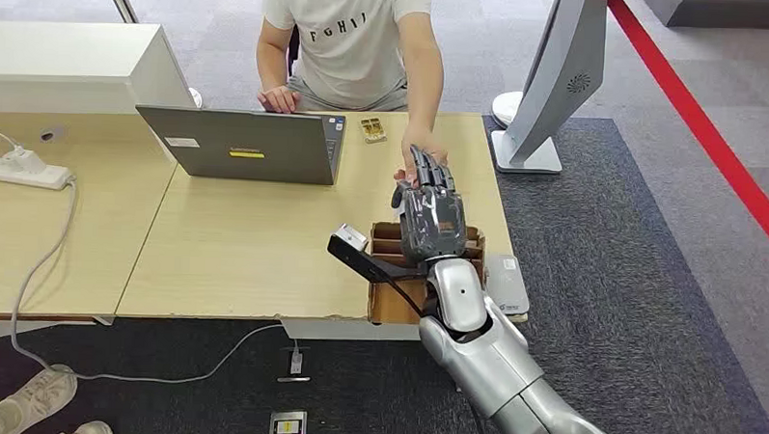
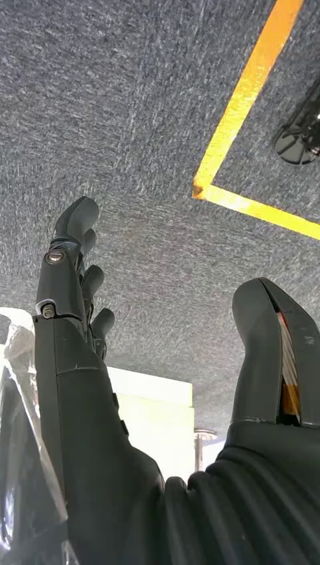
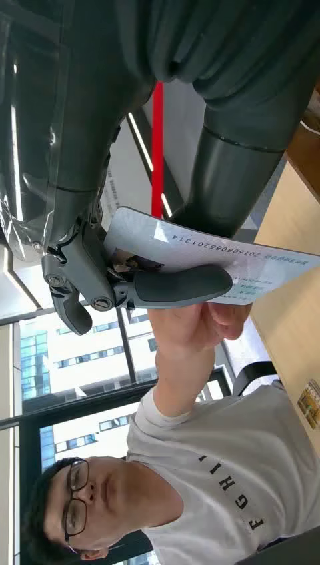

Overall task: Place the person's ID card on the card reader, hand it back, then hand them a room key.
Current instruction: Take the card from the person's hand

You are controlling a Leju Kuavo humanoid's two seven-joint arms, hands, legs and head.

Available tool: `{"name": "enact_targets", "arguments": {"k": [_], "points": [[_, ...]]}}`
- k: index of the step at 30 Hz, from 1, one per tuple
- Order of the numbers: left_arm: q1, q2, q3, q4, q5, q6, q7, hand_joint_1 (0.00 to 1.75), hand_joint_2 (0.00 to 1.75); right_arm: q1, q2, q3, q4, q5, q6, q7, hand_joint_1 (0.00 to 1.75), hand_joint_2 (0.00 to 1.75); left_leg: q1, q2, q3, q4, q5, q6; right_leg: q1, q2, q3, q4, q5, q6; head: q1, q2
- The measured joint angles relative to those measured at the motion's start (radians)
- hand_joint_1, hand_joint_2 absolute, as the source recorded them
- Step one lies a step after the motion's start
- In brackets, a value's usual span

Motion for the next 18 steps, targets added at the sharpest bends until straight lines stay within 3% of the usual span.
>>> {"name": "enact_targets", "arguments": {"k": [12,18], "points": [[-0.001,-0.009,0.000,0.000,-0.041,0.025,-0.003,0.00,1.75,0.000,0.025,-0.001,0.032,-0.050,-0.048,-0.054,1.75,1.75,0.000,0.000,0.000,0.000,0.000,0.000,0.000,0.000,0.000,0.000,0.000,0.000,0.000,0.000],[0.000,-0.014,0.000,0.000,-0.056,0.041,0.006,0.00,1.75,0.004,-0.001,-0.033,0.014,-0.096,-0.075,-0.056,1.75,1.75,0.000,0.000,0.000,0.000,0.000,0.000,0.000,0.000,0.000,0.000,0.000,0.000,0.000,0.000]]}}
